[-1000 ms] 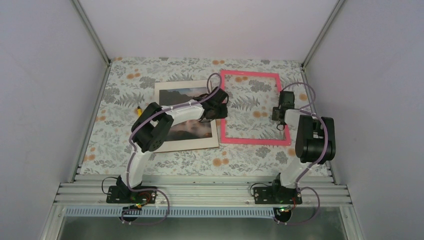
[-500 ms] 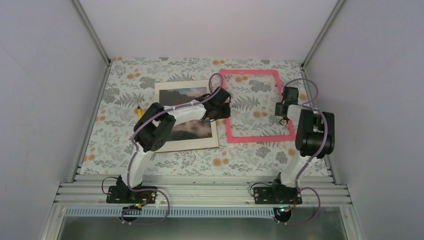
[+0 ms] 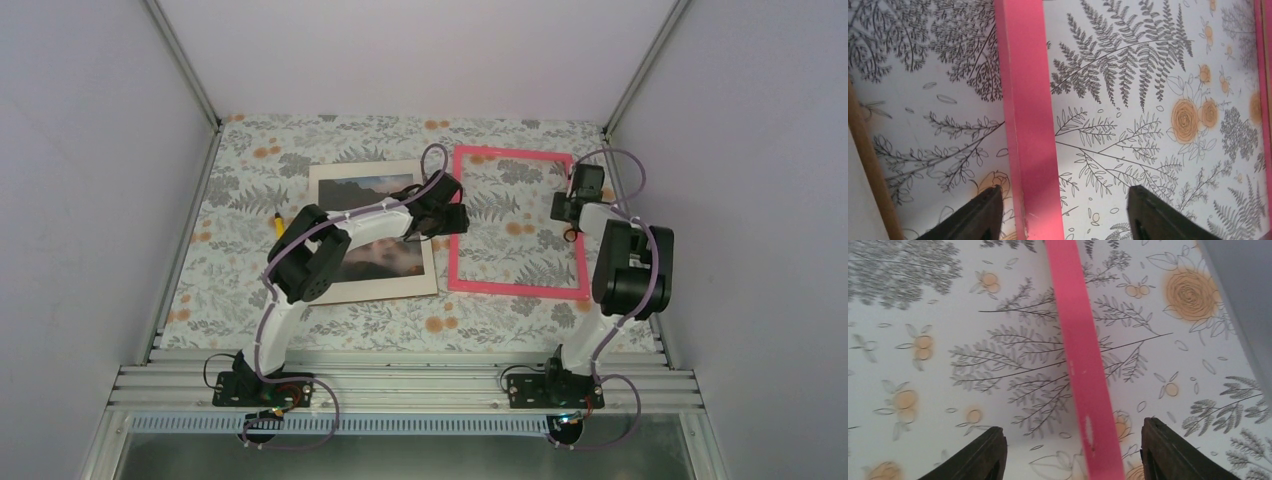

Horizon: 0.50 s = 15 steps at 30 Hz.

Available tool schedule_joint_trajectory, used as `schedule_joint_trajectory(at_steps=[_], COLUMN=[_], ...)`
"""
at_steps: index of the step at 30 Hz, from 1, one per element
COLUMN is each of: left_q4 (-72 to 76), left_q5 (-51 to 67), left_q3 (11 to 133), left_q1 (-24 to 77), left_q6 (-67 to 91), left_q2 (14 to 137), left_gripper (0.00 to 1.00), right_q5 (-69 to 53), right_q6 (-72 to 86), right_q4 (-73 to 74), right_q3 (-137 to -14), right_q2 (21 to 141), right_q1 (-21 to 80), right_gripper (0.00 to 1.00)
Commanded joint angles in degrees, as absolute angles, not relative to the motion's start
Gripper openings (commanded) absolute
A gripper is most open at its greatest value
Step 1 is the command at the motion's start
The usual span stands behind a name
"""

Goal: Take the photo out of the frame

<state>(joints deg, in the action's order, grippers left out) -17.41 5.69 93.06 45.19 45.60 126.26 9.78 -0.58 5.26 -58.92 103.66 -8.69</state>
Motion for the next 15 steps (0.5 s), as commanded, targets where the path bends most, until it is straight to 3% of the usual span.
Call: schedule_joint_trajectory(at_steps=[1,6,15], left_q4=[-16.33,-15.03,-11.05], left_q5=[4.5,2.47,0.33], left_q3=[92.47,87.27,67.09], left_q1=[44.83,43.81,38.12], left_q6=[45.31,44.33,44.33], left_q2=[122.13,115.41,97.92], left_gripper=[0.65,0.73,0.83], right_q5=[1.99,-2.18,-3.52], right_q6=[3.68,6.56,8.2], right_q4=[7.94,7.55,8.16], right_q3=[-58.77,-54.05,-50.48], right_q2=[97.97,90.82,83.82], right_q1=[-8.04,-2.96,13.19], right_gripper=[0.61,0.72,0.8])
